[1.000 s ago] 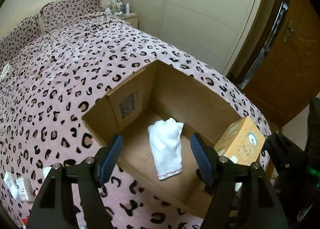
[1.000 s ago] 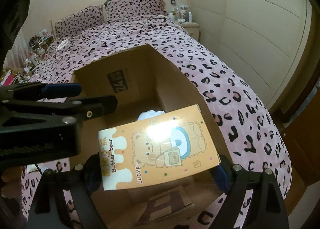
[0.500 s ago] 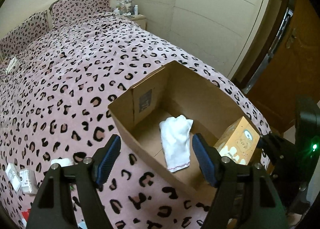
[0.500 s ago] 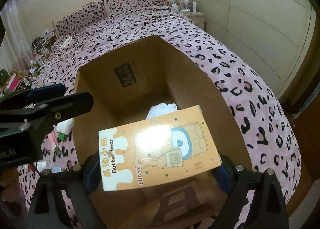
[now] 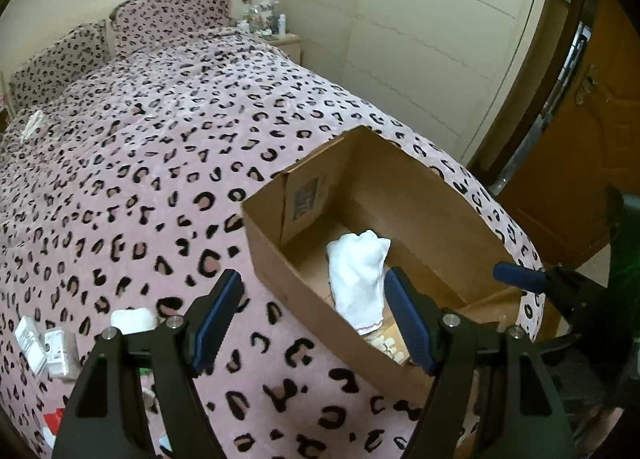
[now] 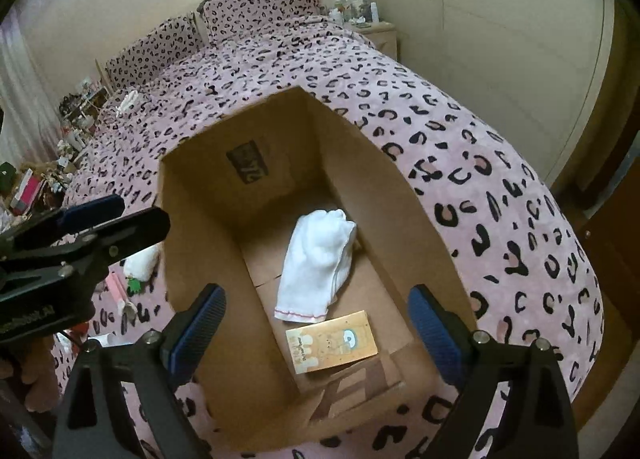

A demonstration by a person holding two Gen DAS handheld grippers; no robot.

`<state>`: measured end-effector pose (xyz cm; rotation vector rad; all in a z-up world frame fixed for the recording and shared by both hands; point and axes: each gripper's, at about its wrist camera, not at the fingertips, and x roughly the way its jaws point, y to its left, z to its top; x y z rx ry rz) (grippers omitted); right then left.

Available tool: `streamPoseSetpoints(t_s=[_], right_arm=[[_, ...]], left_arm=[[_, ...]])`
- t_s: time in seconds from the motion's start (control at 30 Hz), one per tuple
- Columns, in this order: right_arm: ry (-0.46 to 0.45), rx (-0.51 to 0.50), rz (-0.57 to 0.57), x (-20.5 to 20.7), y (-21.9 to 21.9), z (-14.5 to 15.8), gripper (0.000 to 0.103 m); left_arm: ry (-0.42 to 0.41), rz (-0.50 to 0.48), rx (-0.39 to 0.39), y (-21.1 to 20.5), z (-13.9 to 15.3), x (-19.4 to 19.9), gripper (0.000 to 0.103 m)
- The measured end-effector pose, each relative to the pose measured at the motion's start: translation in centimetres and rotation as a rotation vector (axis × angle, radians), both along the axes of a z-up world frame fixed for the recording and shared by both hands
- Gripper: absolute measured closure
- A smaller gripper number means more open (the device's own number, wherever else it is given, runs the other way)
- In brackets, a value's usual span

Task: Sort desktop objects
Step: 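Move both open tools back over the remaining items on the bed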

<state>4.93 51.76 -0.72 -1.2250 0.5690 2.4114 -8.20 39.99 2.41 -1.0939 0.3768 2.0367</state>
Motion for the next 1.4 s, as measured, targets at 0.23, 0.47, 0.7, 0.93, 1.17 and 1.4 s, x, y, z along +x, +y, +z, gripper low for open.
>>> streamPoseSetpoints(t_s=[0.23,0.47,0.7,0.93,1.17,1.4], right_arm=[[0.019,0.031,0.026,1.9,-2.4,2.7,0.008],[0.025,0.036,0.100,2.7,-7.0,4.1,0.008],[-0.005,0.017,0.203,2.1,-12.8,3.6,0.008],[-0.067,-0.044,0.301,0.9,-17.6,1.3,0.008],[-0.098,0.009,0.410,0.4,-23.4,-0.6,0.008],[-0.030,-0.289,0.382,1.0,-25.0,-5.1,0.000]], left_arm=[[0.029,0.082,0.004,-4.9,1.7,2.0,0.028],[0.031,0.144,-0.016,-10.4,1.8,4.4,0.028],[0.009,0.259,-0.039,-16.7,0.7,6.2,0.028],[-0.011,0.389,-0.066,-23.3,-0.6,7.9,0.028],[-0.073,0.560,-0.085,-31.8,-3.1,9.6,0.028],[-0.124,0.691,-0.101,-38.1,-5.5,10.7,0.028]])
